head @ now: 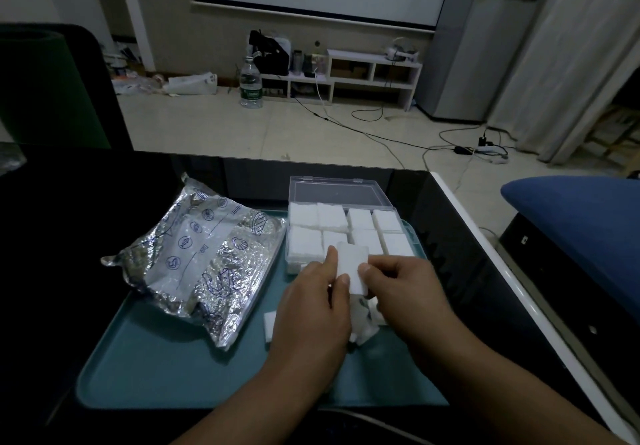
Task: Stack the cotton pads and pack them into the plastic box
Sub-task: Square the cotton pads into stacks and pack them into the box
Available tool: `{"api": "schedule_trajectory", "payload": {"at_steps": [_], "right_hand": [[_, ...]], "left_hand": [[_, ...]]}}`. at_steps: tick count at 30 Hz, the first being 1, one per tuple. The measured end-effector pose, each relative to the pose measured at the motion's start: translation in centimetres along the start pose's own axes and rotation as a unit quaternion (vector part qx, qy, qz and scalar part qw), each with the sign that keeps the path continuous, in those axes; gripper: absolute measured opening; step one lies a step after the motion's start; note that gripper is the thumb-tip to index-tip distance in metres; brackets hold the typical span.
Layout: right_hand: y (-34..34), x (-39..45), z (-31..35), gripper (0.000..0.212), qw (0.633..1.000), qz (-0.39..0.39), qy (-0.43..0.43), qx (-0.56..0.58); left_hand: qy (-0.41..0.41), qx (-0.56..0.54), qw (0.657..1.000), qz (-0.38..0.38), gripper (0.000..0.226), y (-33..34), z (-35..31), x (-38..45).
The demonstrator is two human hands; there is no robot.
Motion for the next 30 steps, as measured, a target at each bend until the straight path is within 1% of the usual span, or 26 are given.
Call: {"api": "schedule_trajectory", "payload": {"at_steps": [2,3,5,7,9,11,12,14,17,20,23,25,26,28,30], "right_hand": [[-0.7,1.0,1.1,0.009,1.000,-0.020,-0.004,0.002],[-1.0,1.8,1.7,0.008,1.000,-0.026,-0.007,-0.006],[-1.2,3.5,2.9,0.009,0.999,-0.028,-0.004,-0.038],[-1.1,5.5,3.4,0.007,0.996,-0.032,0.002,-0.085],[-0.8,7.5,3.2,0.014,0.989,-0.053,0.007,-0.135],[-0.3,8.8,2.8,0.023,0.983,-0.069,0.007,-0.172],[0.2,9.4,2.4,0.024,0.978,-0.067,0.006,-0.195],[0.9,9.9,1.6,0.020,0.967,-0.058,0.012,-0.247],[1.1,9.9,1.1,0.011,0.950,-0.083,-0.010,-0.302],[1.6,9.7,1.4,0.013,0.927,-0.099,-0.048,-0.358],[2.0,9.6,1.5,0.016,0.913,-0.103,-0.074,-0.387],[2.2,9.3,1.5,0.011,0.905,-0.109,-0.085,-0.403],[2.2,9.2,1.5,0.007,0.900,-0.111,-0.089,-0.412],[2.3,9.0,1.6,0.007,0.890,-0.111,-0.095,-0.433],[2.3,8.8,1.6,0.009,0.881,-0.109,-0.099,-0.450]], "left_hand": [[0.034,0.030,0.999,0.003,0.045,-1.0,-1.0,0.9],[0.056,0.065,0.996,0.001,0.044,-1.6,-1.5,1.7],[0.116,0.170,0.979,-0.010,0.037,-2.7,-2.1,3.6],[0.153,0.254,0.955,0.001,0.034,-2.8,-1.7,5.4],[0.164,0.315,0.934,0.025,0.032,-2.1,-0.3,6.3],[0.159,0.374,0.911,0.071,0.030,-1.2,0.9,6.2],[0.161,0.397,0.899,0.094,0.031,-0.8,1.4,5.9],[0.165,0.432,0.879,0.119,0.035,-0.5,2.0,5.6],[0.154,0.452,0.869,0.128,0.043,-0.2,2.4,5.6],[0.158,0.464,0.863,0.120,0.054,-0.1,2.3,5.4],[0.153,0.476,0.857,0.128,0.051,0.1,2.5,5.4],[0.154,0.480,0.854,0.127,0.053,0.0,2.4,5.4],[0.150,0.482,0.854,0.129,0.050,0.1,2.5,5.4],[0.137,0.478,0.857,0.132,0.047,0.2,2.8,5.4],[0.124,0.468,0.865,0.131,0.050,0.2,2.7,5.5]]}}
Point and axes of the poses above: each hand's wrist, its own x-axis towards the middle knuckle, its own y-axis out of the palm, z = x × y, the point moved 7 cm from there along x, towards the middle knuckle, and after that the axes turned 1 degree about y, right-handed, at the moved point
